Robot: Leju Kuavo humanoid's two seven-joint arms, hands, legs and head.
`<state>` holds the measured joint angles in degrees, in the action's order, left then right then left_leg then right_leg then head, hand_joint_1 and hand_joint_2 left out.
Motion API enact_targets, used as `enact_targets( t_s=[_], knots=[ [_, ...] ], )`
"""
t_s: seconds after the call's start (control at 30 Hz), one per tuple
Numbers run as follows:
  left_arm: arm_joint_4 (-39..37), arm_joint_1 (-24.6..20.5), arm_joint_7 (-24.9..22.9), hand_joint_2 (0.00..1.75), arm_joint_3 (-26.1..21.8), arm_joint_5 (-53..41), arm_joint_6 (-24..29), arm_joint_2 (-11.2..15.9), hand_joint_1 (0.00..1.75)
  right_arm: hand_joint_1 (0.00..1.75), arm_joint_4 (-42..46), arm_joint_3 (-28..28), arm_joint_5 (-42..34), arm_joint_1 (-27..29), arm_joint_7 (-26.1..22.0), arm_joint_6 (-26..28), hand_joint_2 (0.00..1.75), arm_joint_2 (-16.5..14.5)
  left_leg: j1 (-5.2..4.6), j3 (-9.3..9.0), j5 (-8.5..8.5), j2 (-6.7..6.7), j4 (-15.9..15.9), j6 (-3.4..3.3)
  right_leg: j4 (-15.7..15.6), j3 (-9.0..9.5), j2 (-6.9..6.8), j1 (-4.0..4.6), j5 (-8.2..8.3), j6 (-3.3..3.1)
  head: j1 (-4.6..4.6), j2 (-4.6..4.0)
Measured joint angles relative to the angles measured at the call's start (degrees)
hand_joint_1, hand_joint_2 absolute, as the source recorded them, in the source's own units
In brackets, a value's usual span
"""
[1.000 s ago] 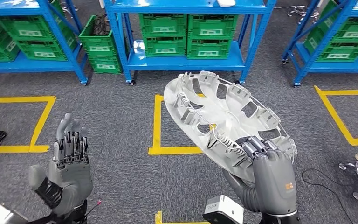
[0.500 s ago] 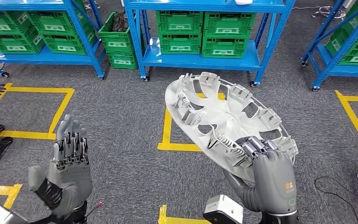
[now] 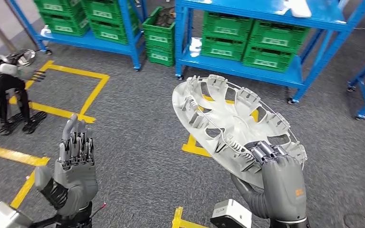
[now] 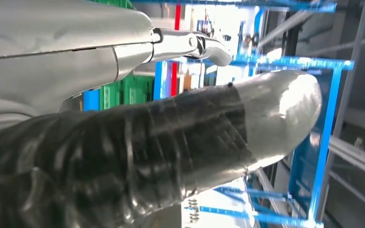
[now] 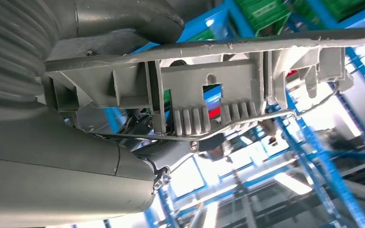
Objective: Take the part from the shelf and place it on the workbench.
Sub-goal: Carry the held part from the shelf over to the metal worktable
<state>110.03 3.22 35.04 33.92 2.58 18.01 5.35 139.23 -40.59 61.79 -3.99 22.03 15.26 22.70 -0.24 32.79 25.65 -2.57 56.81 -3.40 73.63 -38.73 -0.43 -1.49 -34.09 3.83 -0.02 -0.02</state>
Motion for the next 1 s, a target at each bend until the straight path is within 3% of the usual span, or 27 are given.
enact_targets(
  t_s=[0.07,0.13,0.2,0.27,0.33,0.4,0.47,0.5,0.53,0.6,0.67,0.7,0.77,0.8,0.87,0.93,1.0],
  knots=[
    [-0.09,0.01,-0.02,0.0,0.01,0.0,0.0,-0.03,0.0,1.75,0.0,0.0,-0.09,0.07,0.0,0.0,1.75,0.08,0.13,0.27,0.16,-1.82,0.73,0.23,-5.29,2.18,0.73,-0.28,3.54,0.15,0.46,0.0],
    [-0.13,-0.03,-0.03,0.0,0.01,0.0,0.01,-0.08,0.0,1.75,0.0,0.02,-0.34,0.08,0.03,0.05,1.75,0.13,0.19,1.03,0.48,-3.46,1.81,0.8,-11.86,5.14,3.5,-0.81,5.54,0.23,0.89,0.0],
    [-0.13,-0.03,-0.01,0.0,0.03,0.0,0.09,-0.14,0.0,1.75,-0.01,0.11,-1.1,0.13,0.08,0.25,1.75,0.16,0.4,2.16,0.38,-4.79,2.44,1.64,-13.81,6.15,5.17,-0.83,5.2,-0.2,0.84,0.01],
    [-0.17,0.07,0.04,0.0,0.05,0.0,0.28,-0.18,0.0,1.75,-0.04,0.29,-2.47,0.12,0.1,0.57,1.75,0.21,0.74,3.12,-0.06,-5.69,2.53,2.44,-14.05,6.2,3.96,-0.65,5.59,-1.07,0.68,0.01],
    [-0.22,-0.03,0.2,0.0,0.07,-0.02,0.49,-0.18,0.0,1.75,-0.08,0.61,-4.04,0.21,0.07,0.97,1.75,0.31,0.64,4.55,0.84,-3.38,4.36,3.04,-14.46,6.32,2.49,-0.77,5.99,-1.8,0.23,0.01],
    [-0.31,-0.24,0.43,0.0,0.11,-0.04,0.7,-0.21,0.0,1.75,-0.16,1.12,-5.37,0.38,-0.02,1.44,1.75,0.49,0.61,7.72,3.78,0.52,10.44,3.5,-14.67,6.33,1.03,-0.72,6.15,-2.15,-0.5,0.01],
    [-0.54,-0.29,0.64,0.0,0.17,-0.04,0.95,-0.28,0.0,1.75,-0.33,1.61,-6.21,0.46,-0.09,1.73,1.75,0.72,0.83,10.86,6.04,2.09,16.83,3.77,-14.69,6.2,-0.53,-0.6,6.18,-2.23,-0.98,0.01],
    [-0.68,-0.28,0.75,0.0,0.2,-0.04,1.11,-0.33,0.0,1.75,-0.46,1.82,-6.5,0.49,-0.13,1.75,1.75,0.85,0.88,11.22,5.91,2.31,17.72,3.74,-14.69,6.18,-1.3,-0.57,6.18,-2.23,-1.22,0.01],
    [-0.81,-0.28,0.87,0.0,0.22,-0.04,1.3,-0.38,0.0,1.75,-0.6,2.02,-6.76,0.52,-0.18,1.75,1.75,0.96,0.89,10.4,4.9,2.49,16.44,3.58,-14.7,6.19,-2.05,-0.51,6.18,-2.22,-1.5,0.01],
    [-0.95,-0.31,1.14,0.0,0.26,-0.04,1.69,-0.49,0.0,1.75,-0.83,2.47,-7.27,0.55,-0.36,1.74,1.75,1.12,0.57,6.06,2.03,3.93,9.12,2.81,-14.72,6.35,-3.4,-0.38,6.16,-2.17,-2.02,0.01],
    [-1.0,-0.44,1.43,0.0,0.31,-0.04,2.01,-0.62,0.0,1.75,-0.95,2.9,-7.61,0.6,-0.55,1.73,1.75,1.24,-0.09,2.53,0.99,6.33,2.96,1.92,-14.93,6.62,-4.55,-0.2,6.16,-1.75,-2.2,0.0],
    [-1.02,-0.54,1.54,0.0,0.32,-0.04,2.14,-0.67,0.0,1.75,-1.02,3.08,-7.7,0.61,-0.63,1.73,1.75,1.29,-0.39,1.96,1.13,6.96,1.69,1.58,-15.11,6.81,-5.14,-0.19,6.16,-1.4,-2.24,0.0],
    [-1.05,-0.69,1.67,0.0,0.34,-0.05,2.34,-0.75,0.0,1.75,-1.26,3.43,-7.86,0.6,-0.83,1.73,1.75,1.39,-0.56,1.65,0.91,5.89,1.06,1.05,-15.67,7.12,-6.46,-0.15,6.18,-0.55,-2.34,0.0],
    [-1.05,-0.65,1.69,0.0,0.36,-0.08,2.44,-0.8,0.0,1.75,-1.43,3.6,-7.96,0.58,-0.92,1.72,1.75,1.45,-0.41,1.26,0.54,5.13,0.58,0.79,-15.6,7.1,-6.4,-0.21,6.0,-0.2,-2.32,0.0],
    [-1.06,-0.62,1.76,0.0,0.42,-0.16,2.67,-0.95,0.0,1.75,-1.69,3.9,-8.18,0.61,-1.19,1.72,1.75,1.56,0.0,0.38,-0.4,3.69,-0.41,0.24,-12.57,5.78,-4.11,-0.27,4.04,0.15,-1.88,0.0],
    [-1.12,-0.58,1.78,0.0,0.49,-0.26,2.92,-1.05,0.0,1.75,-1.98,4.06,-8.41,0.66,-1.6,1.73,1.75,1.65,0.13,0.52,-0.75,2.19,-0.64,-0.06,-5.48,2.66,-1.13,-0.32,0.63,0.14,-0.86,0.01],
    [-1.15,-0.36,1.79,0.0,0.5,-0.43,3.24,-1.07,0.0,1.75,-2.34,4.11,-8.68,0.64,-2.1,1.69,1.75,1.67,-0.03,0.74,-0.76,0.48,-0.38,-0.12,-0.75,0.33,-0.27,-0.13,-0.62,0.12,-0.1,0.01]
  ],
)
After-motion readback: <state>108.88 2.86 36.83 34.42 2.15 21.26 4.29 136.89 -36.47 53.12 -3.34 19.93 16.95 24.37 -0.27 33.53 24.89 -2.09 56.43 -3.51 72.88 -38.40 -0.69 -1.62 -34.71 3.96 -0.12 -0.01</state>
